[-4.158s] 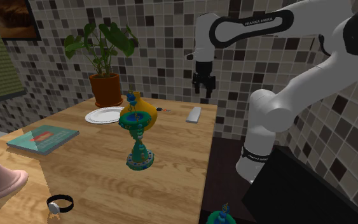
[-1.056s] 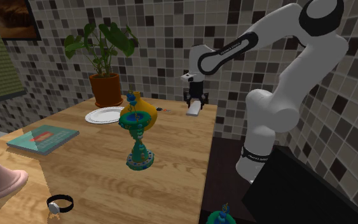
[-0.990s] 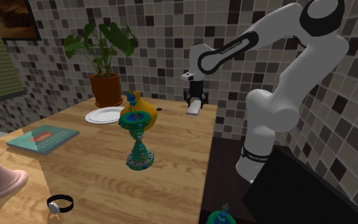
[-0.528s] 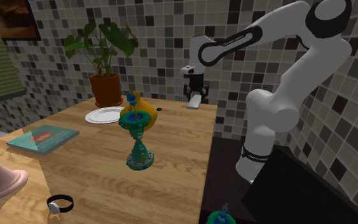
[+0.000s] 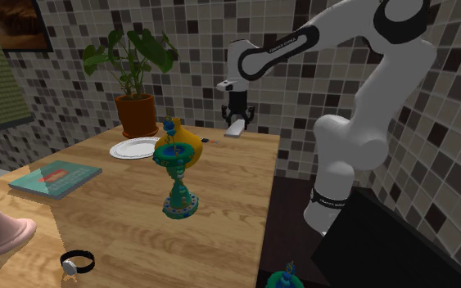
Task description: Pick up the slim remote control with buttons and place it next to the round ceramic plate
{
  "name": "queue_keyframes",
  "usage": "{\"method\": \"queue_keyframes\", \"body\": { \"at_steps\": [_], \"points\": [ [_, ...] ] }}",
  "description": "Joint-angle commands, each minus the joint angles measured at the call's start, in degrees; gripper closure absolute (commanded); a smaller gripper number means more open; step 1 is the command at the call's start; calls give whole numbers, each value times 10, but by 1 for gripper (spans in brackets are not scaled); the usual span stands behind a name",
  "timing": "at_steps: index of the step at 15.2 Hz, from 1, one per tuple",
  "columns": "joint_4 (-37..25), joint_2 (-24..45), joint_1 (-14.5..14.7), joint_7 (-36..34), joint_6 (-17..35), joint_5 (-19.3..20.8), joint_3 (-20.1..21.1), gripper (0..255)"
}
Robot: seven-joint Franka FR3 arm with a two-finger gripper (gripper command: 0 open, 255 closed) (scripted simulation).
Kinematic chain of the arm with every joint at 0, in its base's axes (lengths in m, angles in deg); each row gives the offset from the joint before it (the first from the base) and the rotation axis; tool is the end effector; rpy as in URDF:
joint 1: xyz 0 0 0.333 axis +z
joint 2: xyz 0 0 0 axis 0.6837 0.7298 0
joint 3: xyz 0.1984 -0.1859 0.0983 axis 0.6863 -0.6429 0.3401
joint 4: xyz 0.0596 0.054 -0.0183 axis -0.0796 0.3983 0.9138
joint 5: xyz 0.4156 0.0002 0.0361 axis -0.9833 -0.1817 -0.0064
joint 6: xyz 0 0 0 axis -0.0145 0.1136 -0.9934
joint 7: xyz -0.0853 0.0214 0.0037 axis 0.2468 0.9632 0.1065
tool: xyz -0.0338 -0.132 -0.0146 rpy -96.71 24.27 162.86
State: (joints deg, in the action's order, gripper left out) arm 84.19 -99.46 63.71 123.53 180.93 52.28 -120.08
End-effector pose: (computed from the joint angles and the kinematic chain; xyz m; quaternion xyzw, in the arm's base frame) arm 0.4125 -0.1916 0.3640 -0.7226 -0.6912 0.0002 0.0060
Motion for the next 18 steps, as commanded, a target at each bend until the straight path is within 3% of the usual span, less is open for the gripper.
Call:
{"method": "queue_keyframes", "body": {
  "at_steps": [1, 6, 10, 13, 18],
  "points": [
    [-24, 40, 28, -4, 14, -24, -7, 255],
    [-103, 151, 95, 6, 32, -104, -28, 255],
    [-179, 251, 132, 33, 32, -186, -42, 255],
    [-233, 318, 138, 53, 22, -242, -41, 255],
    [-211, 339, 133, 67, 58, -261, -39, 255]
  ]
}}
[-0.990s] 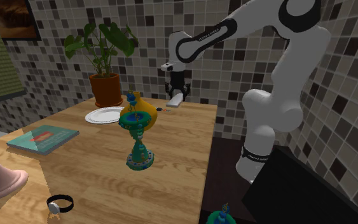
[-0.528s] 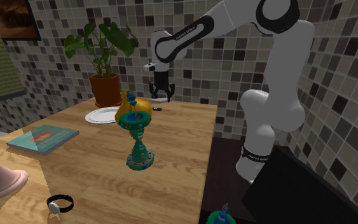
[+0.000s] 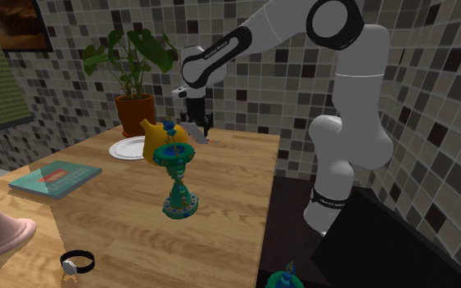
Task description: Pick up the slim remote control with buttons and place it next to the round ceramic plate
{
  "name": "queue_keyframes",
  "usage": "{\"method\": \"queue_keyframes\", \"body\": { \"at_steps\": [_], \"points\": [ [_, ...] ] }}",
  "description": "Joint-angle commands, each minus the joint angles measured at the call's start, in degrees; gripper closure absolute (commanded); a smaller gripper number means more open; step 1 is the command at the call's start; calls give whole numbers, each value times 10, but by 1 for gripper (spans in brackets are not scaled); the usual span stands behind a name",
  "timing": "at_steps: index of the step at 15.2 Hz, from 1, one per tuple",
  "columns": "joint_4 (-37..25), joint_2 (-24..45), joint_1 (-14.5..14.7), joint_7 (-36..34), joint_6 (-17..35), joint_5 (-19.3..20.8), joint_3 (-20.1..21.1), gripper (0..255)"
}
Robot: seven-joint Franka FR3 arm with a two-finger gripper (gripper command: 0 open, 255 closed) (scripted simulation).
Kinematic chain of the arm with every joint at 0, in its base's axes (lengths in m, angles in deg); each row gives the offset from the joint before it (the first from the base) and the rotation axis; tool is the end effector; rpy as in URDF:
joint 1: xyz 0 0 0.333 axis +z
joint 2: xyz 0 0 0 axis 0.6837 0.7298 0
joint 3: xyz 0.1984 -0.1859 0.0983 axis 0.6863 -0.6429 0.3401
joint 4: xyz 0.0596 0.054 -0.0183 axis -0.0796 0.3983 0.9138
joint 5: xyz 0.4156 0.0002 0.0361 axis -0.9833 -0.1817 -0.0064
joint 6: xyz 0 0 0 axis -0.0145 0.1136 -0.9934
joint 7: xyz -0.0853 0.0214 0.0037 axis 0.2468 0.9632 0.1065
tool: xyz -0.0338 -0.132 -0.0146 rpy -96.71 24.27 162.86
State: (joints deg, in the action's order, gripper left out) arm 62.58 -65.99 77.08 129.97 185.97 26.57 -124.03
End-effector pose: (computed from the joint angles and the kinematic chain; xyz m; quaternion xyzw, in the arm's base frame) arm 0.5604 -0.1308 0.3377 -0.7229 -0.6909 -0.0002 0.0055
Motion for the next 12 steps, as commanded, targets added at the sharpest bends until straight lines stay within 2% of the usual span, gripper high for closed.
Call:
{"method": "queue_keyframes", "body": {
  "at_steps": [1, 12],
  "points": [
    [9, 9, -1, 6, 15, -8, 1, 255],
    [44, 67, -16, 46, 87, -66, 14, 255]
  ]
}}
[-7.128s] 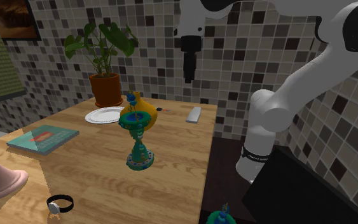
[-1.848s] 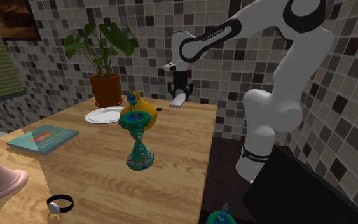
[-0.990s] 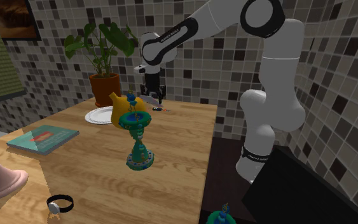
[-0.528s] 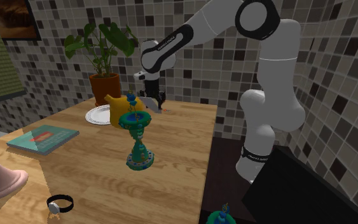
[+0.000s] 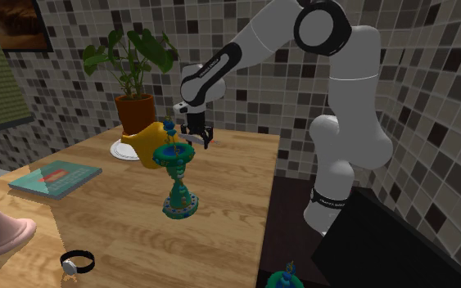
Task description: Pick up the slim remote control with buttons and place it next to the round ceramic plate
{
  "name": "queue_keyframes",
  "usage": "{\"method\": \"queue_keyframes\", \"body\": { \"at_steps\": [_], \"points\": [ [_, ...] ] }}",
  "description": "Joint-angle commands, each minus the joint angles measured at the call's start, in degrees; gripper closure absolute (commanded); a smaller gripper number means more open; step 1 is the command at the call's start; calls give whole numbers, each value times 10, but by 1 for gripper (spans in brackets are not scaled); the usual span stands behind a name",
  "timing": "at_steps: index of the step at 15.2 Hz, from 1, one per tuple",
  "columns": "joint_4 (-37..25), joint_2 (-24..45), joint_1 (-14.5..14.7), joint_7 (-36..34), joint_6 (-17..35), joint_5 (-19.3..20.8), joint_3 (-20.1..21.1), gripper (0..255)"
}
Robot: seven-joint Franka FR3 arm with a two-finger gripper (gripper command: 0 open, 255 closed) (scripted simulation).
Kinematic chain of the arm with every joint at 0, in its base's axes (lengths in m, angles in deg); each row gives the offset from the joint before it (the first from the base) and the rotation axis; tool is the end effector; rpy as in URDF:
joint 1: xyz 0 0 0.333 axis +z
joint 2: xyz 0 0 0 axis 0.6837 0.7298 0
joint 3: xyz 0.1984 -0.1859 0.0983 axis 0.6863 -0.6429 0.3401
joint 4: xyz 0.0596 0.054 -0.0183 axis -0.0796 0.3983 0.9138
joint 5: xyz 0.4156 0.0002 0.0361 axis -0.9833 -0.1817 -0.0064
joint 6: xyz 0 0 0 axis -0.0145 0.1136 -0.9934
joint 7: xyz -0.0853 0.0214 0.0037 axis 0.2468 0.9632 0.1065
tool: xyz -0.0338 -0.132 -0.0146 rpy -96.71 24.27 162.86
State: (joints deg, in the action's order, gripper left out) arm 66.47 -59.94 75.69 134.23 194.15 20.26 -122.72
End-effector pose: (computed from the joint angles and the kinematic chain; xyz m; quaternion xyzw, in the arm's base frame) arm 0.5576 -0.1306 0.2755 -0.7223 -0.6916 -0.0041 0.0039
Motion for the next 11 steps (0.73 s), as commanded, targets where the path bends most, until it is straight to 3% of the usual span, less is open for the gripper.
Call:
{"method": "queue_keyframes", "body": {
  "at_steps": [1, 7, 8, 11],
  "points": [
    [5, 6, -2, 3, 5, -3, 0, 255],
    [5, 6, -2, 3, 5, -3, 0, 255],
    [4, 8, -3, 5, 6, -5, 1, 0],
    [4, 10, -4, 6, 6, -6, 1, 0]
  ]
}}
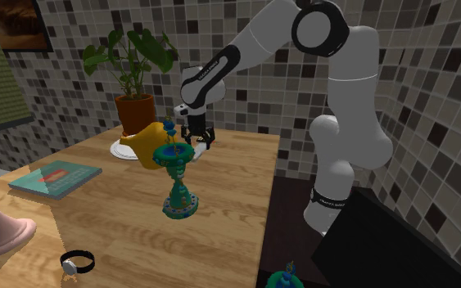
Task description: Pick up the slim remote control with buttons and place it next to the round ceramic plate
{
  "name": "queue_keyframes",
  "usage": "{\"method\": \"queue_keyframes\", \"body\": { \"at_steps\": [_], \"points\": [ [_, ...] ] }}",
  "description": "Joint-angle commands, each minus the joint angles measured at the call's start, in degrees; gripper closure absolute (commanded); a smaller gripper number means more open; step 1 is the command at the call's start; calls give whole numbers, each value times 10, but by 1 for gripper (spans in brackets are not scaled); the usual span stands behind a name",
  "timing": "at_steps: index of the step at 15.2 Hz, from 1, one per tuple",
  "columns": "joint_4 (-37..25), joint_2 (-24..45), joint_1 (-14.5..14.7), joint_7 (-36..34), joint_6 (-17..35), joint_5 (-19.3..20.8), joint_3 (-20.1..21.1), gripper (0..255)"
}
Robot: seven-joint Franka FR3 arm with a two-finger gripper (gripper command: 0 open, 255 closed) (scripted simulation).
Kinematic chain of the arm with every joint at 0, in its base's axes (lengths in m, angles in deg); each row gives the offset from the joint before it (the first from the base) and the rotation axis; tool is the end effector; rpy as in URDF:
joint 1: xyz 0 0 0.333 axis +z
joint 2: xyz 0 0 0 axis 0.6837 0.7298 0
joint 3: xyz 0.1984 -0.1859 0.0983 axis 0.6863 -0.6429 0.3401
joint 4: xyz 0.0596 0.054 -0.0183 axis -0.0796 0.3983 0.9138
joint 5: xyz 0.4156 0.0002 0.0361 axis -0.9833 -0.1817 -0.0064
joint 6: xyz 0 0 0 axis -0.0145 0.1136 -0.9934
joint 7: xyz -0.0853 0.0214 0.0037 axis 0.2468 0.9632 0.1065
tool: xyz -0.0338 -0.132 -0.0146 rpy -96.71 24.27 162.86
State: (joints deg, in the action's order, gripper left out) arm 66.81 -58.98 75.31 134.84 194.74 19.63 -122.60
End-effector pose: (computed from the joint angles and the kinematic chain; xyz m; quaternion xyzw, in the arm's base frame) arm 0.5556 -0.1336 0.2669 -0.7229 -0.6909 -0.0004 0.0054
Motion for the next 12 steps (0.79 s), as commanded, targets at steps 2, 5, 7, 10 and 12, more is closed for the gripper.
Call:
{"method": "queue_keyframes", "body": {
  "at_steps": [2, 5, 7, 10, 12],
  "points": [
    [1, -3, 2, -3, -1, 3, -1, 0],
    [-22, -44, 14, -32, -51, 45, -13, 0],
    [-30, -54, 16, -38, -65, 54, -15, 0],
    [-30, -54, 16, -38, -65, 55, -14, 0],
    [-30, -54, 16, -38, -65, 55, -14, 0]
  ]
}}
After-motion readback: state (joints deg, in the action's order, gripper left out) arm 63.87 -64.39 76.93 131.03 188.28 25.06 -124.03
